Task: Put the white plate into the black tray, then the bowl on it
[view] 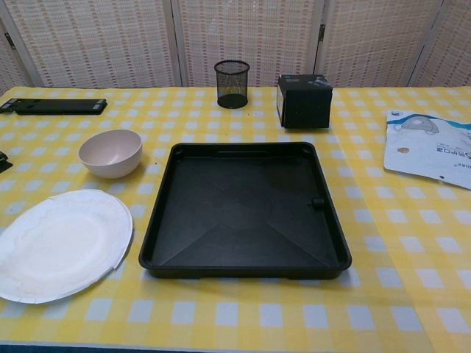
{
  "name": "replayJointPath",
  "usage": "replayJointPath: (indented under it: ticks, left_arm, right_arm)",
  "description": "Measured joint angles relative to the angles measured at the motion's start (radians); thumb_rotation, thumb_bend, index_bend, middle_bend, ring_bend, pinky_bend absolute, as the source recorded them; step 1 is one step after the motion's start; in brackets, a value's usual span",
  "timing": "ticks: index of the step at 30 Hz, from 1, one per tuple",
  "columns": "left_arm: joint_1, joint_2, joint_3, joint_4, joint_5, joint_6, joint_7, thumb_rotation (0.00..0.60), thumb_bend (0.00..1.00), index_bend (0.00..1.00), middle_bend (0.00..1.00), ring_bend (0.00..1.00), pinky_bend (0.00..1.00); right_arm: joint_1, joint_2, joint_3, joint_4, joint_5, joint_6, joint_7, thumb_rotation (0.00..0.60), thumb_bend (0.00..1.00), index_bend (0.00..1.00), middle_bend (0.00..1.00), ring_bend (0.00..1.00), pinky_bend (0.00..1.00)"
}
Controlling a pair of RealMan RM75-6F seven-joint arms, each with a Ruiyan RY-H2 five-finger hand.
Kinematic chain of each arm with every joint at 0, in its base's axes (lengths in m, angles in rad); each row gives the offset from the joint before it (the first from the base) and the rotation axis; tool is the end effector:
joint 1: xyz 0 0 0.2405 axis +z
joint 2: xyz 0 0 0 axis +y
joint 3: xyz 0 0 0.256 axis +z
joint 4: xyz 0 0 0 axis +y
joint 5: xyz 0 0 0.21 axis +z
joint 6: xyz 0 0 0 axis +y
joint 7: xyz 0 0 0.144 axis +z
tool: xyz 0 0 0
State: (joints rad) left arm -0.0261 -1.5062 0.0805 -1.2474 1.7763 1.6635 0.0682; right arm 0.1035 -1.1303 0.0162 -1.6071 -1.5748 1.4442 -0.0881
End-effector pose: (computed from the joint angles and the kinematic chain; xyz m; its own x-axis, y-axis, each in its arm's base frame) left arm -0.3001 0.1320 0.0533 0.4196 -0.0404 0.9068 0.8745 -0.2498 -0.4158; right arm -0.3029 -0.1788 0.1418 0.4796 -0.0601 0.8754 -0.8752 -0.1053 0.4722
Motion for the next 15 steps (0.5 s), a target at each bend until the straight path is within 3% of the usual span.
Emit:
replayJointPath:
  ticks: [15]
  left_arm:
    - [0.001,-0.041,0.036,0.017,0.023,-0.026,0.023,0.600,0.26,0.48,1.00,1.00,1.00]
  right_arm:
    - [0.001,0.001,-0.014,-0.004,-0.023,0.001,-0.004,0.600,0.31,0.00,0.00,0.00,0.00]
